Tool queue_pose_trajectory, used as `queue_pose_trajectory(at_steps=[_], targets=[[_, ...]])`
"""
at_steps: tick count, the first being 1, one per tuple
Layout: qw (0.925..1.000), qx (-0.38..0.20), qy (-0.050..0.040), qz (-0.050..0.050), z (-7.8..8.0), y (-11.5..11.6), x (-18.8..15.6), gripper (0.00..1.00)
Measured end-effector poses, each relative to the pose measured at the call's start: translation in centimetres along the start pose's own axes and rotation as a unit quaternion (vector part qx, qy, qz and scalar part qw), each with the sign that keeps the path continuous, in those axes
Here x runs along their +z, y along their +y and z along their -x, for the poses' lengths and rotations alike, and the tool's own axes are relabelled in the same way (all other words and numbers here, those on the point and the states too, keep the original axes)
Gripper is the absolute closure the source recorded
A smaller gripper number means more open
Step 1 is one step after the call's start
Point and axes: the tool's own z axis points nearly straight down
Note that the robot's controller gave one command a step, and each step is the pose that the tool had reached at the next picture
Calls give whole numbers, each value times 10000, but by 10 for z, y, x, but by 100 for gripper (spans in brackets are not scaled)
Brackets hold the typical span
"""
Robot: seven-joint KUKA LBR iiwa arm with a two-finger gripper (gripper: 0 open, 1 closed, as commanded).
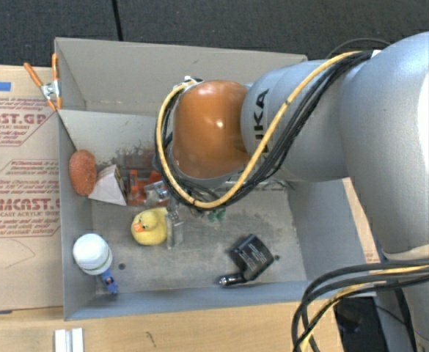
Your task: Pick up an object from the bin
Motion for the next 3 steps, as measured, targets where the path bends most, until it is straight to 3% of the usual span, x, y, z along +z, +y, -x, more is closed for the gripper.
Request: queue_pose_trajectory(at_steps=[3], targets=[[10000,0,-3,-1,0,0,-26,100]])
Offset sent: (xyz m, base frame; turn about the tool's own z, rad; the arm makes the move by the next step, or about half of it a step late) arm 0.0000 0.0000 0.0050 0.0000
